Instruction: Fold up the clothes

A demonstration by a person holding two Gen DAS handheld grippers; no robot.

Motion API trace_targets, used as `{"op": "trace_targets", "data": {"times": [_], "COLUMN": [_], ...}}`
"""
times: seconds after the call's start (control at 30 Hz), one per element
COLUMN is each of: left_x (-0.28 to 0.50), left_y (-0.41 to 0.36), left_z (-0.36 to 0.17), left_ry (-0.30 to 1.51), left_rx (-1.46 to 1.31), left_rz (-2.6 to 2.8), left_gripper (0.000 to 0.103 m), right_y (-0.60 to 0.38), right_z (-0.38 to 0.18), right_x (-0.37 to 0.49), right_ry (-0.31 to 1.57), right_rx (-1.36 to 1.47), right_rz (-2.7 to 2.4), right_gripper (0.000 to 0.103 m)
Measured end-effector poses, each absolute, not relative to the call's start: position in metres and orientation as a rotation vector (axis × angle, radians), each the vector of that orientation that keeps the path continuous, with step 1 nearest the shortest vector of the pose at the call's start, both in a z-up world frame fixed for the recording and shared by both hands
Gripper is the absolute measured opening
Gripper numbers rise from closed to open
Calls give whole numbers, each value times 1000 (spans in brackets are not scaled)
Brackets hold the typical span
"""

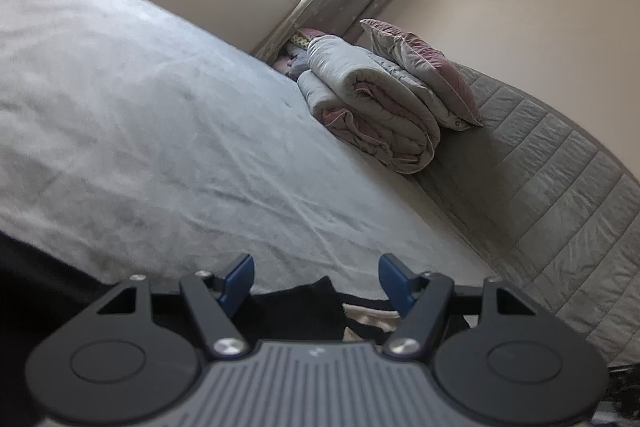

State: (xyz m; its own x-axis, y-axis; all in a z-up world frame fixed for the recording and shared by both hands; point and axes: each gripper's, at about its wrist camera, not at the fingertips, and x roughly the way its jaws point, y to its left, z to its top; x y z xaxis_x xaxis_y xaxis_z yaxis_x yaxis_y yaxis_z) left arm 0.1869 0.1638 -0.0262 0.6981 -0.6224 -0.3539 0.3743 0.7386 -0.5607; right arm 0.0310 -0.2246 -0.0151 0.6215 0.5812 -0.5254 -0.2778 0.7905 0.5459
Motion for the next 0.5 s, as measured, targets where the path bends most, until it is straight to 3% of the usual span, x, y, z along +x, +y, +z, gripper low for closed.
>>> {"op": "trace_targets", "data": {"times": [0.5], "left_x": [93], "left_y": [8], "left_z": [16], "left_ry": [651], "left_rx": [-10], "left_rz": [-595], "left_gripper": [78], "right_y": [-301], "right_z": [0], "right_x": [-21], "right_ry": [657], "right_rx": [345], "right_rz": [370], "right_gripper": [56]}}
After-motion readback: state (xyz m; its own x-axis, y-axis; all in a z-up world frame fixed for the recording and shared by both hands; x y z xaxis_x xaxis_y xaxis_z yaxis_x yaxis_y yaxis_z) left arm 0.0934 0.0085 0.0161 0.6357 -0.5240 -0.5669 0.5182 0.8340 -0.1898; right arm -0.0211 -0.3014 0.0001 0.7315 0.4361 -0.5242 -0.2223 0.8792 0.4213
